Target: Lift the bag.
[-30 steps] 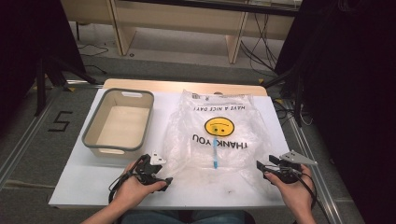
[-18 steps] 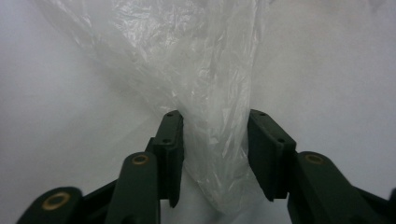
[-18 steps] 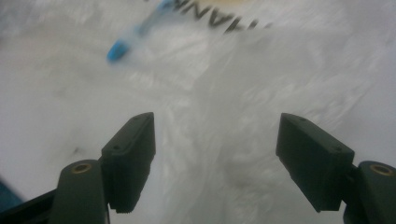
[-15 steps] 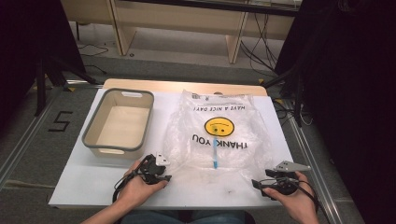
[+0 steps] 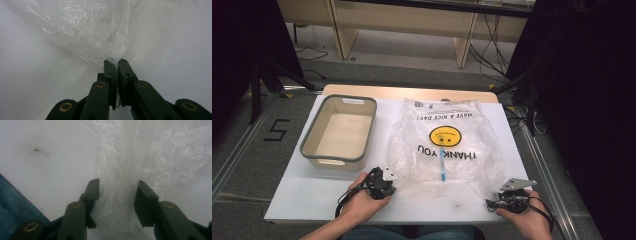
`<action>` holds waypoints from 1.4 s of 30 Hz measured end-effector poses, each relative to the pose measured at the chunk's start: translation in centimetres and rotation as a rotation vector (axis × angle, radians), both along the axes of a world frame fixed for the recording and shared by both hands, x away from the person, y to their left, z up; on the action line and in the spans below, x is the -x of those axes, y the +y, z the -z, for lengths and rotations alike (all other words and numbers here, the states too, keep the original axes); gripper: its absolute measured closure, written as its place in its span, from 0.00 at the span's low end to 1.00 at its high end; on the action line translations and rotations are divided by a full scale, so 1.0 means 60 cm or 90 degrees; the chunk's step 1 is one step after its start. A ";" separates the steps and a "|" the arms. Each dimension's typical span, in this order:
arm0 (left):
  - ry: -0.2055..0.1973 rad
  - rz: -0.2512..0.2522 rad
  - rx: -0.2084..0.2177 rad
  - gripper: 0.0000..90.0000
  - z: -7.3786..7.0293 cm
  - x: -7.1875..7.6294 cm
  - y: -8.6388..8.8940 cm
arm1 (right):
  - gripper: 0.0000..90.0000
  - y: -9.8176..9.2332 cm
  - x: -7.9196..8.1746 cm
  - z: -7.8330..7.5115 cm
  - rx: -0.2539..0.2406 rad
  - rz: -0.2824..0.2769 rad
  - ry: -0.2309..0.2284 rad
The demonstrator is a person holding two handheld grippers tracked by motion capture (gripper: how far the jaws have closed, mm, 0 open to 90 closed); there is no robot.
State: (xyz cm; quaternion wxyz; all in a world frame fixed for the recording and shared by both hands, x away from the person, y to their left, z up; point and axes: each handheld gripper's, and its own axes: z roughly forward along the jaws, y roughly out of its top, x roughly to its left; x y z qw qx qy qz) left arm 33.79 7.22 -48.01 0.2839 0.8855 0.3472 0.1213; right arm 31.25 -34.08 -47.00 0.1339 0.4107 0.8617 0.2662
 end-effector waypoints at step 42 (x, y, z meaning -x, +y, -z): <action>-0.194 0.012 0.112 0.99 -0.098 0.011 0.025 | 1.00 -0.020 -0.006 -0.066 -0.037 0.120 -0.179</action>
